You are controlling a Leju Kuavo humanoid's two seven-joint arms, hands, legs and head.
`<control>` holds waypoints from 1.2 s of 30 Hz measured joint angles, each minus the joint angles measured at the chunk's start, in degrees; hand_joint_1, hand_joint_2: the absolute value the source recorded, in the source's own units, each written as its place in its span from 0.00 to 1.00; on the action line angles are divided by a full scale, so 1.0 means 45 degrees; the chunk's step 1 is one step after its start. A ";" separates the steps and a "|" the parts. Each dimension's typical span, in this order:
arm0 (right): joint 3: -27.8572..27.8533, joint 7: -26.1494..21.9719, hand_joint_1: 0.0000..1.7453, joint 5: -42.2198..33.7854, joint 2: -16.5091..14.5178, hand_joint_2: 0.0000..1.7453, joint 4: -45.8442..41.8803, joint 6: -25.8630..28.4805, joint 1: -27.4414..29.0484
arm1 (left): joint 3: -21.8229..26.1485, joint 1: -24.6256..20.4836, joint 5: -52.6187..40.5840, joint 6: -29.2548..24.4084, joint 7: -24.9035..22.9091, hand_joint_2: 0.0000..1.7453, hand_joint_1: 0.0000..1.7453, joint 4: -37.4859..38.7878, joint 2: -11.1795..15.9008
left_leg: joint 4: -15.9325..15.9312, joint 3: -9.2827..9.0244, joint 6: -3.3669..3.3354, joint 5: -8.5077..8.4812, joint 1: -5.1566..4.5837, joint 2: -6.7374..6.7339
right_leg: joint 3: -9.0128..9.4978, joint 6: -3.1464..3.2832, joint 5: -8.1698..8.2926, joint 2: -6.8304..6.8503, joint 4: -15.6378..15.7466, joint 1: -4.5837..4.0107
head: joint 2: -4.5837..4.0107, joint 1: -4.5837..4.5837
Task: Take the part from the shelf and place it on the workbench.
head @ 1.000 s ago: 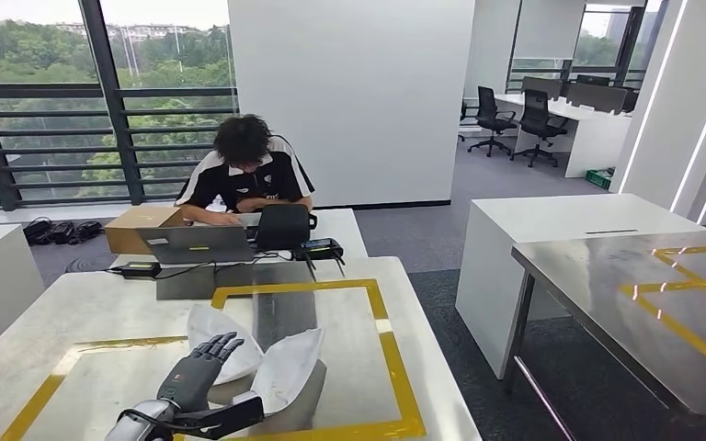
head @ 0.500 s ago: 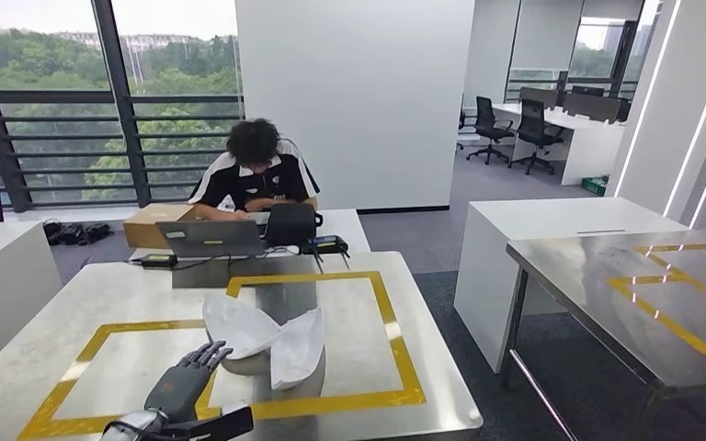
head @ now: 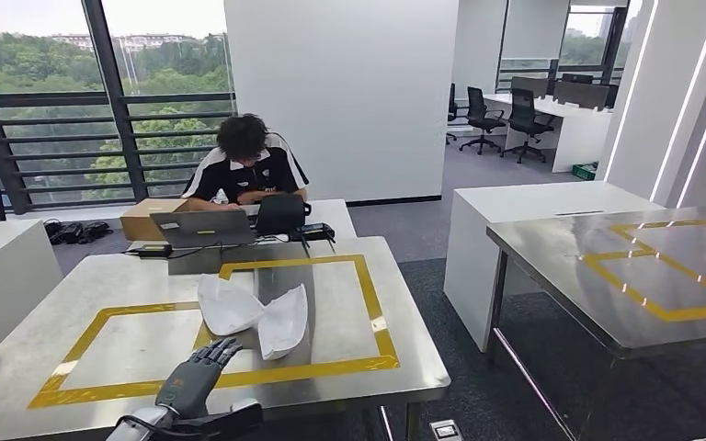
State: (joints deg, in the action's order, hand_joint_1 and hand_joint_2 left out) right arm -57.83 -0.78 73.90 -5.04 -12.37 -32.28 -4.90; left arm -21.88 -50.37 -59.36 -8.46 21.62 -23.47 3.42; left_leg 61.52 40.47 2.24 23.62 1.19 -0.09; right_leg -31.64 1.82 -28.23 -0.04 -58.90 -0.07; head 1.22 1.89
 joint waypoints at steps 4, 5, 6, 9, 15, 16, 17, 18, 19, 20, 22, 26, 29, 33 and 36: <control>0.0000 0.0035 0.00 0.0000 -0.0010 0.00 0.0000 0.0005 0.0020 | -0.0005 0.0026 -0.0011 0.0015 0.0001 1.00 0.00 0.0083 -0.0022 | 0.2777 0.0506 0.0011 0.1827 -0.0030 0.0010 | -0.0717 0.0190 0.0623 0.0015 0.0011 -0.0090 | 0.0000 -0.0050; 0.0000 0.0038 0.00 0.0000 -0.0011 0.00 0.0000 0.0005 0.0028 | -0.0005 0.0038 -0.0011 0.0018 0.0004 1.00 0.00 0.0109 -0.0029 | 0.2987 0.0356 -0.0015 0.1682 -0.0046 0.0010 | -0.0933 0.0196 0.0779 0.0016 0.0000 -0.0120 | 0.0000 -0.0052; 0.0000 0.0038 0.00 0.0000 -0.0011 0.00 0.0000 0.0005 0.0032 | -0.0006 0.0045 -0.0011 0.0022 0.0009 1.00 0.00 0.0130 -0.0039 | 0.2817 0.0019 -0.0070 0.1395 -0.0076 0.0010 | -0.1156 0.0193 0.0939 0.0016 -0.0017 -0.0147 | 0.0000 -0.0052; -0.0001 0.0027 0.00 0.0002 -0.0032 0.00 0.0000 0.0006 0.0040 | -0.0010 -0.0016 -0.0011 0.0035 0.0049 1.00 0.00 0.0107 -0.0091 | 0.0573 -0.1887 -0.0352 0.1325 -0.0254 -0.0015 | -0.1650 0.0114 0.1347 0.0027 -0.0103 -0.0197 | 0.0000 -0.0049; 0.0000 -0.0023 0.00 0.0027 -0.0040 0.00 0.0001 -0.0034 0.0081 | -0.0015 -0.0199 -0.0015 0.0103 0.0112 1.00 0.00 0.0095 -0.0222 | -0.0801 -0.2287 -0.0739 0.1093 -0.0291 -0.0105 | -0.1895 -0.0374 0.1216 -0.0007 -0.0360 -0.0085 | 0.0000 -0.0086; 0.0000 -0.0017 0.00 0.0033 -0.0041 0.00 0.0002 -0.0070 0.0083 | -0.0015 -0.0216 -0.0017 0.0115 0.0113 1.00 0.00 0.0097 -0.0246 | -0.0837 -0.2161 -0.0787 0.0911 -0.0256 -0.0124 | -0.2066 -0.0449 0.0627 -0.0026 -0.0888 -0.0031 | 0.0000 -0.0086; 0.0000 -0.0005 0.00 0.0038 -0.0042 0.00 0.0004 -0.0106 0.0084 | -0.0015 -0.0223 -0.0019 0.0129 0.0114 1.00 0.00 0.0101 -0.0256 | -0.0847 -0.1985 -0.0812 0.0746 -0.0242 -0.0118 | -0.2262 -0.0525 -0.0019 -0.0030 -0.1607 0.0018 | 0.0000 -0.0082; 0.0000 0.0010 0.00 0.0045 -0.0042 0.00 0.0005 -0.0132 0.0082 | -0.0015 -0.0222 -0.0022 0.0140 0.0117 1.00 0.00 0.0108 -0.0262 | -0.0841 -0.1798 -0.0808 0.0587 -0.0230 -0.0117 | -0.2431 -0.0594 -0.0502 -0.0031 -0.2387 0.0079 | 0.0000 -0.0084; 0.0000 0.0027 0.00 0.0053 -0.0039 0.00 0.0005 -0.0126 0.0081 | -0.0015 -0.0212 -0.0024 0.0154 0.0120 1.00 0.00 0.0122 -0.0266 | -0.0832 -0.1585 -0.0779 0.0430 -0.0216 -0.0118 | -0.2510 -0.0663 -0.0716 -0.0031 -0.3039 0.0141 | 0.0000 -0.0085; 0.0000 0.0041 0.00 0.0062 -0.0034 0.00 0.0005 -0.0121 0.0081 | -0.0015 -0.0200 -0.0026 0.0166 0.0125 1.00 0.00 0.0137 -0.0267 | -0.0817 -0.1366 -0.0733 0.0275 -0.0190 -0.0120 | -0.2433 -0.0732 -0.0626 -0.0029 -0.3379 0.0200 | 0.0000 -0.0084; 0.0000 0.0055 0.00 0.0078 -0.0027 0.00 0.0005 -0.0115 0.0077 | -0.0015 -0.0185 -0.0026 0.0182 0.0138 1.00 0.00 0.0169 -0.0267 | -0.0754 -0.0931 -0.0599 -0.0011 -0.0109 -0.0124 | -0.1685 -0.0863 -0.0011 -0.0024 -0.2857 0.0318 | 0.0000 -0.0082; 0.0000 0.0027 0.00 0.0080 -0.0028 0.00 0.0005 -0.0117 0.0030 | -0.0015 -0.0207 -0.0022 0.0185 0.0233 1.00 0.00 0.0130 -0.0237 | -0.0604 -0.0477 -0.0195 -0.0426 -0.0027 -0.0127 | 0.0170 -0.0778 -0.0388 -0.0098 -0.0229 0.0292 | 0.0000 -0.0101; 0.0000 0.0019 0.00 0.0083 -0.0013 0.00 0.0004 -0.0113 0.0029 | -0.0016 -0.0222 -0.0021 0.0190 0.0267 1.00 0.00 0.0131 -0.0244 | -0.0602 -0.0421 0.0056 -0.0475 0.0032 -0.0108 | 0.0097 -0.0361 -0.0185 -0.0075 -0.0074 0.0205 | 0.0000 -0.0124; -0.0001 0.0036 0.00 0.0079 -0.0006 0.00 0.0004 -0.0113 0.0019 | -0.0020 -0.0210 -0.0019 0.0199 0.0271 1.00 0.00 0.0161 -0.0234 | 0.1633 0.0260 0.0119 0.1554 0.0021 -0.0041 | -0.0386 -0.0011 0.0342 -0.0019 -0.0007 0.0150 | 0.0000 -0.0170; -0.0001 0.0073 0.00 0.0072 -0.0006 0.00 0.0005 -0.0114 0.0034 | -0.0020 -0.0164 -0.0019 0.0203 0.0272 1.00 0.00 0.0201 -0.0236 | 0.2765 0.0108 0.0025 0.1719 -0.0048 -0.0028 | -0.0907 0.0036 0.0738 -0.0017 -0.0028 0.0024 | 0.0000 -0.0174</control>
State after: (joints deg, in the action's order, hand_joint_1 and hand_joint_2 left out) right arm -57.84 -0.45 74.22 -5.07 -12.35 -32.80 -4.75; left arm -21.97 -51.11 -59.45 -7.55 22.84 -22.57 2.36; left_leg 73.96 40.95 2.35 31.36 0.97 -0.22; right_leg -35.72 1.98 -24.91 -0.12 -59.02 0.04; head 1.22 1.11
